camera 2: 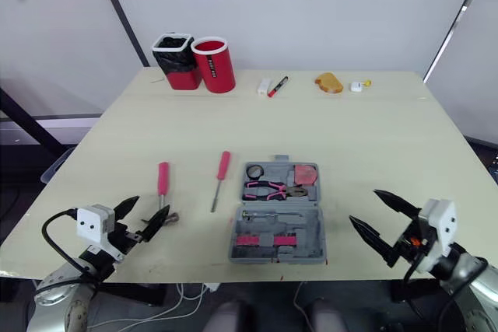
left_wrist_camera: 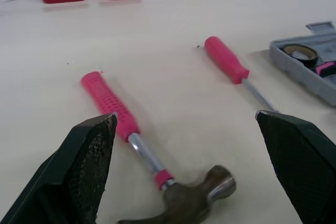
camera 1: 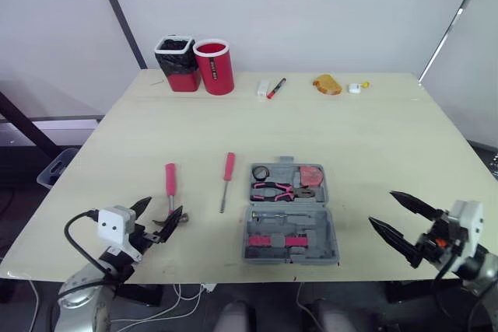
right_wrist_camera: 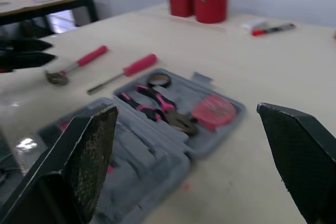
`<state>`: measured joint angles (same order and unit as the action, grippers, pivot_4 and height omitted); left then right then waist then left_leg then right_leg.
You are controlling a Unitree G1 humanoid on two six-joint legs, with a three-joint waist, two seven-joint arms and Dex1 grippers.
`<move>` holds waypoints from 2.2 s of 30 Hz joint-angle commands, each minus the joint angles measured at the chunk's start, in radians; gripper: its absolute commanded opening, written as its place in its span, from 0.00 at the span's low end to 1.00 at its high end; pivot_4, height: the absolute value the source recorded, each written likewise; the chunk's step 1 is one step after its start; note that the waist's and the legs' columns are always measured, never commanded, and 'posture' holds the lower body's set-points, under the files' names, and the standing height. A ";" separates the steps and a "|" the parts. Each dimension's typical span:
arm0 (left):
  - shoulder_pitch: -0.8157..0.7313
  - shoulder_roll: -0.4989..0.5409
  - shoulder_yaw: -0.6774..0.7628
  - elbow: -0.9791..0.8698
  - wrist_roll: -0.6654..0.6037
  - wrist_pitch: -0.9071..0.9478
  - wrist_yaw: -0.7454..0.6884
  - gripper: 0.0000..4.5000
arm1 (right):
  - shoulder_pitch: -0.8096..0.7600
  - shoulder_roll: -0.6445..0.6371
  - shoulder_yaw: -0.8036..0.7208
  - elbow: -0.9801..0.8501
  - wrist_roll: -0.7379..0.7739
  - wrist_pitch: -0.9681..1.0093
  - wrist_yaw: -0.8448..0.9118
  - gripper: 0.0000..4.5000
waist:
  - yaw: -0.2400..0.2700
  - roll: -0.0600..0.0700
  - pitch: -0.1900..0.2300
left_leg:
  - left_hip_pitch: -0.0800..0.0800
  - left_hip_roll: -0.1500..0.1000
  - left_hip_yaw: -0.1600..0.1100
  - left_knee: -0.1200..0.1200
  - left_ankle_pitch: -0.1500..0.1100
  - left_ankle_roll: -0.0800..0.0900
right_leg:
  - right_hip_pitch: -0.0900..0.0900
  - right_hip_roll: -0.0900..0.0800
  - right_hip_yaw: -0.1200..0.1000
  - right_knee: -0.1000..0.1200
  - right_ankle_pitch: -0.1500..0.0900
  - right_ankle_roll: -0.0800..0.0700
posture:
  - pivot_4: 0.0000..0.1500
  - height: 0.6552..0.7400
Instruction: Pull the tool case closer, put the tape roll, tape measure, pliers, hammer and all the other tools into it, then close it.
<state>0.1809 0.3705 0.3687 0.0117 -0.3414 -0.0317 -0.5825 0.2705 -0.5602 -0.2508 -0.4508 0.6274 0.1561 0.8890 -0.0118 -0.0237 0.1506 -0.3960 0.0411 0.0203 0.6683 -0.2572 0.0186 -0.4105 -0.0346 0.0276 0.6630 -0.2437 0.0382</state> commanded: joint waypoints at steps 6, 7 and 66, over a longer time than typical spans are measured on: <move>0.034 -0.134 -0.045 -0.230 0.102 0.225 0.353 1.00 | -0.116 -0.004 0.073 -0.027 -0.028 0.003 -0.003 0.99 | 0.002 -0.001 0.000 | -0.001 -0.001 0.000 0.000 0.000 0.000 | 0.000 0.000 -0.001 0.000 0.000 0.001 | 1.00 1.00; 0.027 -0.140 -0.048 -0.249 0.108 0.254 0.379 1.00 | -0.123 -0.002 0.082 -0.032 -0.027 0.008 -0.004 0.99 | 0.003 -0.001 0.000 | -0.001 -0.001 0.000 0.000 0.000 0.000 | 0.000 0.000 -0.001 0.000 0.000 0.000 | 1.00 1.00; -0.006 -0.075 -0.191 -0.448 0.125 0.820 0.384 0.02 | -0.184 -0.072 0.152 -0.017 -0.100 -0.025 0.088 1.00 | 0.005 -0.001 0.001 | -0.001 -0.002 -0.002 0.000 0.000 0.000 | 0.000 0.000 -0.001 0.000 -0.001 -0.002 | 1.00 1.00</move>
<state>0.1551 0.2878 0.2132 -0.3904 -0.1833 0.7593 -0.1513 0.0839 -0.6315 -0.0841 -0.4513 0.5129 0.1474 0.9730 -0.0070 -0.0247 0.1512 -0.3969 0.0391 0.0188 0.6684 -0.2571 0.0186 -0.4099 -0.0354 0.0265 0.6626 -0.2450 0.0356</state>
